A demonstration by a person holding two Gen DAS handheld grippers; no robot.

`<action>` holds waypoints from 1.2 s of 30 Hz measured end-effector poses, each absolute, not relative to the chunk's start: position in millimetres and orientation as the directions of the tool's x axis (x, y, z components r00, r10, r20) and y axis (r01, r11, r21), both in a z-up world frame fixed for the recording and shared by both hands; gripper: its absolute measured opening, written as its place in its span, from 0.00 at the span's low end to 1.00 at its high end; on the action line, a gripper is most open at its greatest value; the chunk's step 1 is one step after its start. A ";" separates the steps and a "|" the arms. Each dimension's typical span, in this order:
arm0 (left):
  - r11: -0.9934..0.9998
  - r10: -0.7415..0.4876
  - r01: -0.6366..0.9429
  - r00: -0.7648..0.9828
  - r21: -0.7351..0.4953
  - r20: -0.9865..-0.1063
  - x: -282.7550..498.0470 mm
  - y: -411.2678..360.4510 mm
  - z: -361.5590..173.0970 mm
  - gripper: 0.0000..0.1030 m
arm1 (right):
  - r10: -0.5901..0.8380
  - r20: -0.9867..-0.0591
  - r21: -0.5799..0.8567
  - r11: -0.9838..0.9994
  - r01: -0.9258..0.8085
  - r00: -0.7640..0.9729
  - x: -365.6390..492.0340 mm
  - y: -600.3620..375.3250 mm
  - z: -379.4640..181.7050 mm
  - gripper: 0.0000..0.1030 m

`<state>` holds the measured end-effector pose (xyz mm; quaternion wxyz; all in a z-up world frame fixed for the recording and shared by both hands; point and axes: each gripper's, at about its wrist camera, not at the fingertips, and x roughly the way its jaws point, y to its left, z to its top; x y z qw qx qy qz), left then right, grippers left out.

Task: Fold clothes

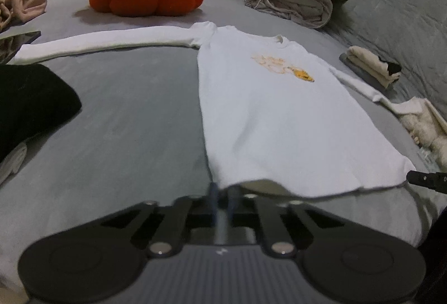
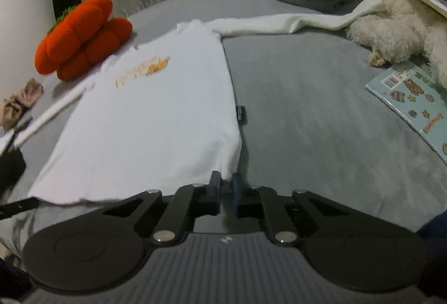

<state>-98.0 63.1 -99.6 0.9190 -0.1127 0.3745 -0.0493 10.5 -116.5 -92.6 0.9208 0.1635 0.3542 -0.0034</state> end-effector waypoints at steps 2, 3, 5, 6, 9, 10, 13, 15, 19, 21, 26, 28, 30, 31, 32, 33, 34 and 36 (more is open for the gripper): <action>0.969 -0.174 0.006 0.722 -0.246 -0.669 -100.1 62.8 -98.7 0.04 | 0.112 -0.635 0.305 0.945 0.115 0.764 7.6 -117.0 -88.7 0.09; 0.966 -0.178 0.000 0.728 -0.259 -0.663 -101.4 64.9 -97.5 0.04 | 0.116 -0.631 0.313 0.943 0.116 0.767 6.7 -118.3 -88.3 0.09; 0.958 -0.184 -0.012 0.738 -0.286 -0.649 -103.8 69.1 -95.0 0.04 | 0.120 -0.627 0.328 0.937 0.121 0.770 5.4 -120.4 -87.7 0.09; 0.953 -0.187 -0.020 0.743 -0.302 -0.642 -104.3 71.7 -93.5 0.04 | 0.123 -0.623 0.337 0.933 0.123 0.773 4.6 -121.6 -86.7 0.09; 0.948 -0.193 -0.020 0.757 -0.317 -0.625 -108.7 76.9 -87.6 0.03 | 0.137 -0.610 0.366 0.922 0.124 0.780 1.9 -125.1 -83.0 0.08; 0.950 -0.199 -0.003 0.763 -0.311 -0.615 -111.2 76.3 -84.7 0.03 | 0.145 -0.607 0.376 0.918 0.122 0.782 0.9 -126.3 -80.9 0.08; 0.956 -0.209 0.035 0.779 -0.292 -0.591 -118.1 72.3 -77.1 0.03 | 0.167 -0.603 0.410 0.904 0.124 0.780 -2.1 -132.4 -73.7 0.08; 0.954 -0.215 0.037 0.777 -0.298 -0.592 -118.4 73.3 -76.3 0.03 | 0.173 -0.605 0.419 0.899 0.126 0.777 -2.4 -135.9 -69.3 0.08; 0.960 -0.195 0.019 0.762 -0.279 -0.617 -115.8 73.2 -80.4 0.03 | 0.164 -0.620 0.398 0.909 0.127 0.767 0.9 -138.7 -64.7 0.07; 0.964 -0.183 0.014 0.754 -0.264 -0.630 -114.6 72.3 -82.4 0.03 | 0.155 -0.631 0.381 0.915 0.129 0.760 2.9 -137.3 -67.4 0.07; 0.972 -0.171 0.022 0.751 -0.234 -0.638 -115.8 72.4 -82.4 0.03 | 0.151 -0.606 0.355 0.930 0.096 0.781 -2.1 -132.2 -62.7 0.07; 0.975 -0.165 0.023 0.740 -0.221 -0.652 -113.5 70.7 -85.2 0.04 | 0.153 -0.616 0.352 0.931 0.096 0.773 -0.9 -132.8 -64.1 0.08; 0.982 -0.149 0.028 0.730 -0.188 -0.668 -111.3 65.1 -87.8 0.04 | 0.154 -0.642 0.347 0.932 0.106 0.751 3.1 -132.9 -70.1 0.08; 0.985 -0.140 0.031 0.725 -0.171 -0.675 -110.3 62.4 -89.0 0.04 | 0.155 -0.658 0.345 0.932 0.111 0.737 5.8 -132.3 -74.3 0.08; 0.987 -0.136 0.034 0.718 -0.160 -0.682 -109.8 61.1 -89.9 0.04 | 0.157 -0.671 0.339 0.934 0.112 0.725 7.7 -130.3 -77.2 0.09; 0.985 -0.141 0.032 0.708 -0.167 -0.692 -109.4 62.4 -90.5 0.05 | 0.154 -0.683 0.323 0.940 0.107 0.714 9.4 -126.8 -79.1 0.10; 0.984 -0.146 0.030 0.698 -0.174 -0.701 -109.0 63.7 -91.1 0.06 | 0.150 -0.687 0.311 0.945 0.101 0.711 9.3 -124.6 -78.9 0.16; 0.978 -0.166 0.022 0.683 -0.208 -0.711 -109.1 69.2 -91.7 0.25 | 0.146 -0.691 0.300 0.949 0.096 0.708 8.1 -123.8 -77.2 0.17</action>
